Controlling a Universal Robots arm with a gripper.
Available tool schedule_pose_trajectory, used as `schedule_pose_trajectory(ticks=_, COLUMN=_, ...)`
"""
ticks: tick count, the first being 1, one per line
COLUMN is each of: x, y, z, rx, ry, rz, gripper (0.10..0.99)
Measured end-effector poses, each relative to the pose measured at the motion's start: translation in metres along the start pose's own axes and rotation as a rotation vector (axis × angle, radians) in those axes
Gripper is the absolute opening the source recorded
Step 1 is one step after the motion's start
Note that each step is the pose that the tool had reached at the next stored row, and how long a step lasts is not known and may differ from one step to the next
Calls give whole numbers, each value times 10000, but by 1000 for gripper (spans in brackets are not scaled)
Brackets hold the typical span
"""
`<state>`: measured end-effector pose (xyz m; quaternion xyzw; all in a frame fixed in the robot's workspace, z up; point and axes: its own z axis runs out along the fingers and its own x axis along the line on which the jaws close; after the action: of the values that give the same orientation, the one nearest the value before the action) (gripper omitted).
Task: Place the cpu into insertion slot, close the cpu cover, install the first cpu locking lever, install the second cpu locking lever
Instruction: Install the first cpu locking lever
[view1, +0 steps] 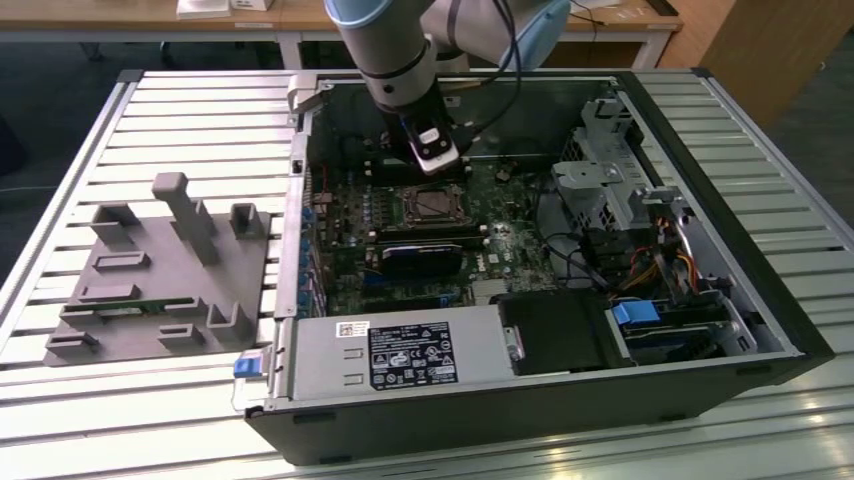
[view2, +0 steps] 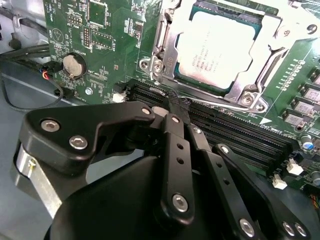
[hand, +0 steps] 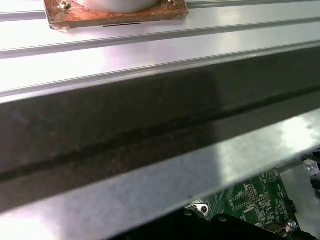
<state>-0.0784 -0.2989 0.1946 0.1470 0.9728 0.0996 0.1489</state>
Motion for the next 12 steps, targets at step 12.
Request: schedule_pose_trajectory(ticks=12, x=6, y=-20, z=33, rx=60, ry=-21, rz=-22, gripper=102)
